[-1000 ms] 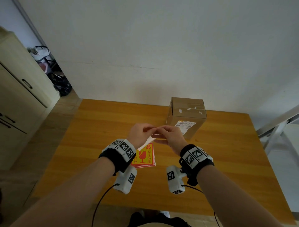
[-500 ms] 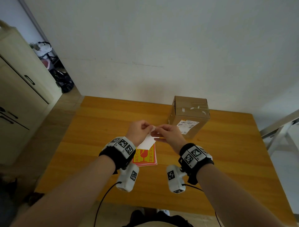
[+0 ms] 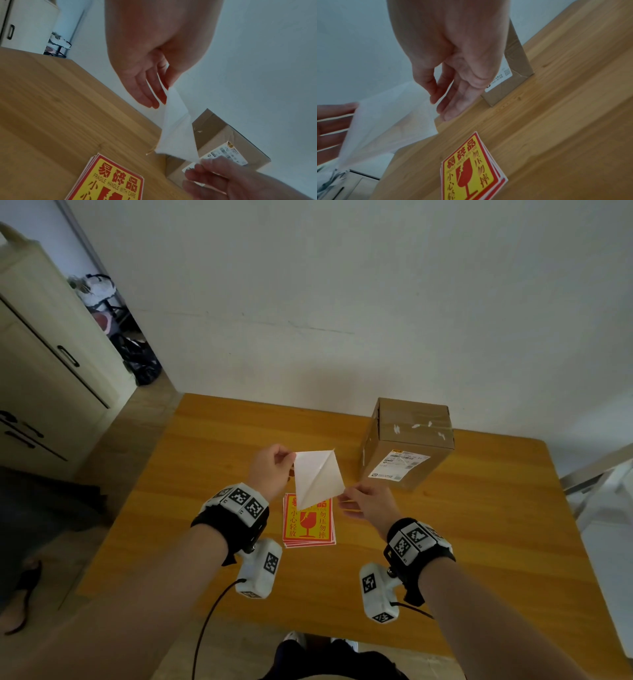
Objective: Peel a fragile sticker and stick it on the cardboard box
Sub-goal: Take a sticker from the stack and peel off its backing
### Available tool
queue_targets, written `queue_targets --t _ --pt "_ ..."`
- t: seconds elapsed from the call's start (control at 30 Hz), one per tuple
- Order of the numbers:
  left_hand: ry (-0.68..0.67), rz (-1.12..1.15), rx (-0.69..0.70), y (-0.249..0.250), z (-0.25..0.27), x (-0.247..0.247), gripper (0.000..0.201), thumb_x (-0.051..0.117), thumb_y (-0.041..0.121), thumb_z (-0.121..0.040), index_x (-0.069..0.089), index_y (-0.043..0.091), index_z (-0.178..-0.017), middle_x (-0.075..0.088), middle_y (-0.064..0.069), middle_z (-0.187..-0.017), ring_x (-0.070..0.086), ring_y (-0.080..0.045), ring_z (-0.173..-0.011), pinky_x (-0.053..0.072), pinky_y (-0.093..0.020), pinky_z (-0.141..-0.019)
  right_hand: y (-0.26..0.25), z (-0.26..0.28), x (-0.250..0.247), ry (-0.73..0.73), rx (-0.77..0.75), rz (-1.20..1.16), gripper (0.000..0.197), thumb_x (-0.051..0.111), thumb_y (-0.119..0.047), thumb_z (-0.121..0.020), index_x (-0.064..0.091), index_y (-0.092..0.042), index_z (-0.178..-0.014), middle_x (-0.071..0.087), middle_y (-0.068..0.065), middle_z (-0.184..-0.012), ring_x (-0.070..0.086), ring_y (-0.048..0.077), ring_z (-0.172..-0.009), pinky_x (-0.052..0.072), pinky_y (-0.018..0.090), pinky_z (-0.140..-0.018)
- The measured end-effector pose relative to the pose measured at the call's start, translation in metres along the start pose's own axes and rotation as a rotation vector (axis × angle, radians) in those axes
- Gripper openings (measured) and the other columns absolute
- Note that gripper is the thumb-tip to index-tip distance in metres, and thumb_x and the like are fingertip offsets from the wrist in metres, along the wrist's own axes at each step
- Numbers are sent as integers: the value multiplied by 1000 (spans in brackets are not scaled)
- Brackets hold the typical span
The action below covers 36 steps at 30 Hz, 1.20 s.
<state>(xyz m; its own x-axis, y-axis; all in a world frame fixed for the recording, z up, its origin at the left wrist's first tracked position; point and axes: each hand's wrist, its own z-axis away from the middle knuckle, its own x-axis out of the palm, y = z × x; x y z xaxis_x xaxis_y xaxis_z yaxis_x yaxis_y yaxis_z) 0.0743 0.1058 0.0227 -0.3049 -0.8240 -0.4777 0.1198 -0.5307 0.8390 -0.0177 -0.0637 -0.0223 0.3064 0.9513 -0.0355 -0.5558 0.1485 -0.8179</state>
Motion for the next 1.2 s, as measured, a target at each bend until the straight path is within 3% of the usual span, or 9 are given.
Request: queue_targets --t 0.07,0.13,0.33,0.5,0.63,0.77,0.97,1.13,1.2 --pt "21 -10 -18 -4 -2 -4 15 50 14 -94 59 4 -103 66 -15 -105 66 -29 -92 56 -46 -84 8 -3 0 9 25 1 10 56 -9 -92 63 -3 -91 70 8 -84 68 17 -76 57 26 -71" --pt "35 -22 -42 -8 -2 -7 16 50 15 -94 59 4 -103 66 -16 -106 66 -30 -92 55 -48 -85 16 -5 1 14 37 16 10 55 -8 -92 63 -4 -87 69 7 -82 67 17 -74 57 24 -68" --pt "68 -59 -68 -25 0 -13 13 50 17 -94 58 8 -100 66 -15 -106 66 -29 -92 56 -47 -84 39 -14 3 63 87 148 10 55 -12 -93 62 -9 -86 68 7 -84 66 19 -77 56 27 -64" --pt "98 -48 -133 -34 1 -22 20 47 19 -96 54 6 -109 65 -14 -112 66 -30 -95 56 -43 -83 51 -24 7 100 174 257 13 54 -13 -93 60 -11 -81 66 7 -82 66 21 -77 55 27 -56" --pt "140 -15 -161 -38 1 -28 22 46 19 -96 54 4 -111 64 -16 -112 64 -27 -92 54 -36 -79 57 -29 10 115 221 336 10 54 -14 -93 59 -6 -88 64 8 -81 64 19 -70 55 27 -53" --pt "175 -2 -168 -41 3 -31 23 46 20 -96 54 4 -112 63 -15 -115 64 -30 -101 53 -32 -77 63 -34 11 131 262 363 12 54 -14 -93 58 -4 -88 63 9 -77 65 19 -67 58 30 -56" --pt "224 -20 -158 -42 4 -36 21 49 21 -95 54 6 -109 63 -14 -114 63 -30 -102 56 -42 -86 69 -37 10 185 302 428 22 55 -15 -93 63 4 -100 67 16 -86 65 21 -63 56 29 -48" --pt "251 -27 -122 -46 8 -39 26 49 22 -95 55 4 -112 63 -16 -114 64 -31 -100 56 -39 -81 73 -39 9 218 347 501 29 53 -18 -94 61 4 -110 70 20 -97 70 26 -70 61 35 -58" --pt "243 -37 -116 -47 9 -40 25 49 22 -95 55 5 -112 63 -16 -114 63 -30 -101 56 -43 -84 74 -39 9 216 357 529 29 53 -18 -93 59 3 -113 69 19 -100 71 26 -72 61 35 -58"
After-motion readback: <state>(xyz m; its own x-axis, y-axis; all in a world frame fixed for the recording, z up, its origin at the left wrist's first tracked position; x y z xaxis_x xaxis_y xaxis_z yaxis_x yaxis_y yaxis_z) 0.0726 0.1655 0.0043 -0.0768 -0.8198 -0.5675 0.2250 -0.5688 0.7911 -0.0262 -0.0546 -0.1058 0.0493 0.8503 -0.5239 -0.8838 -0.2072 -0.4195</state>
